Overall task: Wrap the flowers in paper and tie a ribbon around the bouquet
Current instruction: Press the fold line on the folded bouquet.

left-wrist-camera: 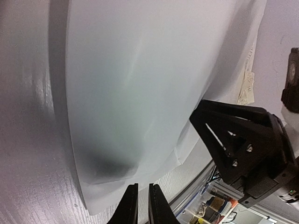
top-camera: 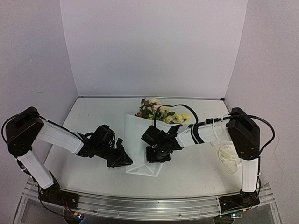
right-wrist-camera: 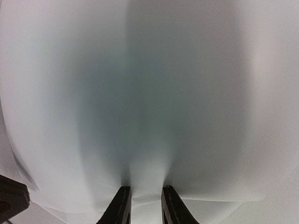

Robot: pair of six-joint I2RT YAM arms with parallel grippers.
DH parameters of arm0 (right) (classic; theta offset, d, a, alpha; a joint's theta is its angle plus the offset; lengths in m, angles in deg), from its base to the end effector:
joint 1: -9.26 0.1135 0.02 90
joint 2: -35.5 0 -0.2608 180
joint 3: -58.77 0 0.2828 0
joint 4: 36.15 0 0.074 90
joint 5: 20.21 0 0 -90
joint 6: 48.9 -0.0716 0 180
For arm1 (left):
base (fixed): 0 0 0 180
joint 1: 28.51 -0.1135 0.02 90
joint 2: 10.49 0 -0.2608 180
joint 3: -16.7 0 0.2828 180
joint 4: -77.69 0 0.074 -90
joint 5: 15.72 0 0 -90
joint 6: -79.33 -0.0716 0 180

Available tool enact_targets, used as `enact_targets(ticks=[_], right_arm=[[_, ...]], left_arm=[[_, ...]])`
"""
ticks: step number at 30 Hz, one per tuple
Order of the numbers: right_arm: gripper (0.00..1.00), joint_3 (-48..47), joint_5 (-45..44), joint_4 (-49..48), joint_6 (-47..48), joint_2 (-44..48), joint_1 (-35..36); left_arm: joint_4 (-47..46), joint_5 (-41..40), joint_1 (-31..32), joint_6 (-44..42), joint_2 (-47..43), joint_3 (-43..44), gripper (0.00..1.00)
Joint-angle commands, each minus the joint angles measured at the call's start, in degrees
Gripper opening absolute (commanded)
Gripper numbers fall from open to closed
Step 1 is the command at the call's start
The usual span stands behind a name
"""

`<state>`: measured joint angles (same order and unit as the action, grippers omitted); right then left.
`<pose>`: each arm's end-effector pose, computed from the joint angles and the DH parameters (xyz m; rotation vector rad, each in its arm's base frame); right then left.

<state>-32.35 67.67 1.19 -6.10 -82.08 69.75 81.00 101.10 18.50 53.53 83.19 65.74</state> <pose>0.2280 0.3974 0.0881 -0.3121 2.7830 0.4956 0.2016 -0.2636 0.0727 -0.1659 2.8263 -1.2739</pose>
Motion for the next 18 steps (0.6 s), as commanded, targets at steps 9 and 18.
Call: enact_targets(ticks=[9, 18], right_arm=[[0.25, -0.2, -1.4, 0.3, 0.4, -1.9, 0.2], [0.25, 0.9, -0.8, -0.2, 0.6, -1.6, 0.2]], left_arm=[[-8.9, 6.0, -10.5, -1.2, 5.5, 4.0, 0.11], [-17.0, 7.4, -12.6, 3.0, 12.5, 5.1, 0.13]])
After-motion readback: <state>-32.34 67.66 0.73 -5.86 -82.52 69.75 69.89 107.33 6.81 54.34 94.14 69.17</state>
